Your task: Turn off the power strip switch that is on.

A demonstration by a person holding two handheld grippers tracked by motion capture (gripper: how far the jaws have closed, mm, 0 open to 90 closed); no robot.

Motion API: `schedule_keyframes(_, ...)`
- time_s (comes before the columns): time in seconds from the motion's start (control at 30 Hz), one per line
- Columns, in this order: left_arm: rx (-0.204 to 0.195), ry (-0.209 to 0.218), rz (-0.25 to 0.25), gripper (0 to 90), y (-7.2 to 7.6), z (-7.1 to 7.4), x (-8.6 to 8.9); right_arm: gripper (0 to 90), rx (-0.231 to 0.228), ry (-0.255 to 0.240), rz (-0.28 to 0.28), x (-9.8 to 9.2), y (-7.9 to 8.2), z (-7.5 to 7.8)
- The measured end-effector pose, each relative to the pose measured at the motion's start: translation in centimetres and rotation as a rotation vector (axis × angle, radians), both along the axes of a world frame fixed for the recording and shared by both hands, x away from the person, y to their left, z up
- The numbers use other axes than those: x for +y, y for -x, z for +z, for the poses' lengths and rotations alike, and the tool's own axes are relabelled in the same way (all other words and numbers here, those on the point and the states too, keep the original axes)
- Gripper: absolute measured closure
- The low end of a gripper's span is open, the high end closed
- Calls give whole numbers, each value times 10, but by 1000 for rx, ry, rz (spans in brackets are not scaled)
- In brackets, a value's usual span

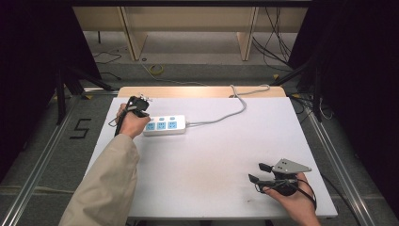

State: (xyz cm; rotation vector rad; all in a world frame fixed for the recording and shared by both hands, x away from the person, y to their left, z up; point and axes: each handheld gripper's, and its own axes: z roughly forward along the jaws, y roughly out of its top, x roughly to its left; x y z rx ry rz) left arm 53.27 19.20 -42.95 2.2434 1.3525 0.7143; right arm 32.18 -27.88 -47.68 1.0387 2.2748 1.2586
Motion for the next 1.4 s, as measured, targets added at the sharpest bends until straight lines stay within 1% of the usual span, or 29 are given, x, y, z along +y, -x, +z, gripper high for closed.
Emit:
schedule_keyframes(0.27, 8, -22, -16, 897, -5, 2, -2, 391, 2, -1, -2, 0, 0, 0)
schedule_keyframes(0.37, -4, -22, -21, 897, -8, 2, -3, 391, 1, -2, -2, 0, 0, 0)
schedule_keyframes(0.53, -3, -30, -28, 897, -11, 1, -5, 391, 2, -2, -2, 0, 0, 0)
schedule_keyframes(0.6, -1, -21, -22, 897, -12, 0, -5, 391, 1, 0, -1, 0, 0, 0)
schedule_keyframes(0.77, 17, -28, -23, 897, -15, -3, -6, 390, 2, -1, -2, 0, 0, 0)
schedule_keyframes(0.97, 20, -17, -18, 898, -19, -7, -8, 390, 4, -1, -3, 0, 0, 0)
schedule_keyframes(1.03, 29, -24, -26, 897, -19, -7, -9, 390, 3, 0, -2, 0, -1, 0)
schedule_keyframes(1.07, 26, -17, -23, 897, -19, -9, -9, 390, 3, -1, -2, 0, -1, 0)
schedule_keyframes(1.23, 41, -25, -23, 897, -21, -12, -10, 390, 5, 0, -2, 0, 0, 0)
schedule_keyframes(1.33, 41, -18, -19, 897, -22, -14, -11, 390, 5, 0, -2, 0, 0, 0)
schedule_keyframes(1.4, 49, -25, -21, 897, -22, -15, -10, 390, 3, 0, -1, 0, -1, 0)
